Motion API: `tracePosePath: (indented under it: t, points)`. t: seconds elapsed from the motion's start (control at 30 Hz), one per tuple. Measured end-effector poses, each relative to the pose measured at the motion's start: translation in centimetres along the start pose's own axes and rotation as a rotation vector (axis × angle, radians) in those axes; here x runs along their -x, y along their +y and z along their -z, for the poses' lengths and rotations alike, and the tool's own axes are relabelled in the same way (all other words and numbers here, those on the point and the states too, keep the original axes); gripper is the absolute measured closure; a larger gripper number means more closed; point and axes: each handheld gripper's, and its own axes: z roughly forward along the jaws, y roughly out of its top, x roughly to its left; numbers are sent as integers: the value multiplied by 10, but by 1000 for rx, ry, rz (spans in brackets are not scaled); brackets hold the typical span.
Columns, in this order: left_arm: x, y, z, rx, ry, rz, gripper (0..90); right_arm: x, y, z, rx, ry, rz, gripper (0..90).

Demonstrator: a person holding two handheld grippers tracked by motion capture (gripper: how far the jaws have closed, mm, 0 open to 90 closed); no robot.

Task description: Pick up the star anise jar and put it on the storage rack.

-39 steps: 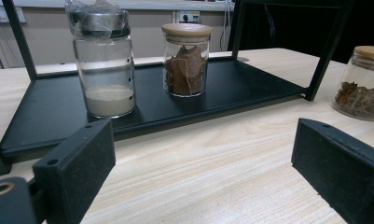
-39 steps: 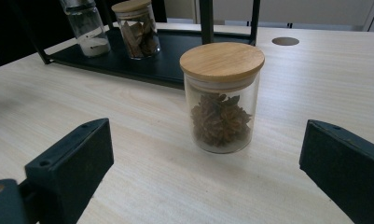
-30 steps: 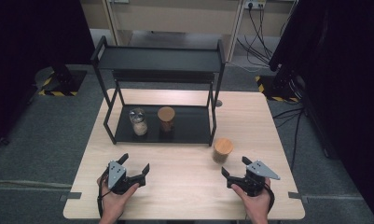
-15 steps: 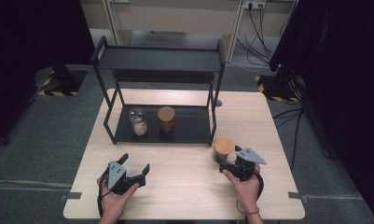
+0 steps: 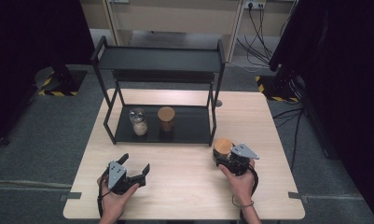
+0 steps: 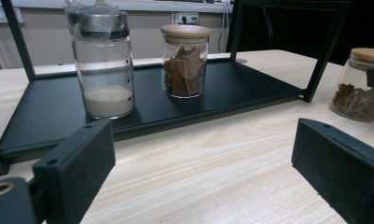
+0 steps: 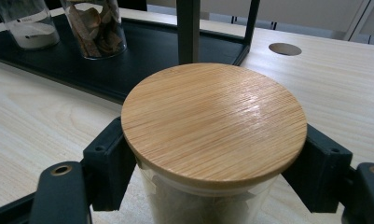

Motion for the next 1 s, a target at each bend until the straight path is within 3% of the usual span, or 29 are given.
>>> tracePosePath:
  t: [0.3, 0.63, 1.0]
  points:
    - [0, 0, 0, 1, -1, 0, 55, -3, -1, 3, 20, -5, 20, 258]
    - [1, 0, 0, 1, 0, -3, 55, -17, 10, 26, 75, 51, 30, 258]
    - [1, 0, 0, 2, -1, -1, 55, -35, 24, 31, 106, 96, 51, 258]
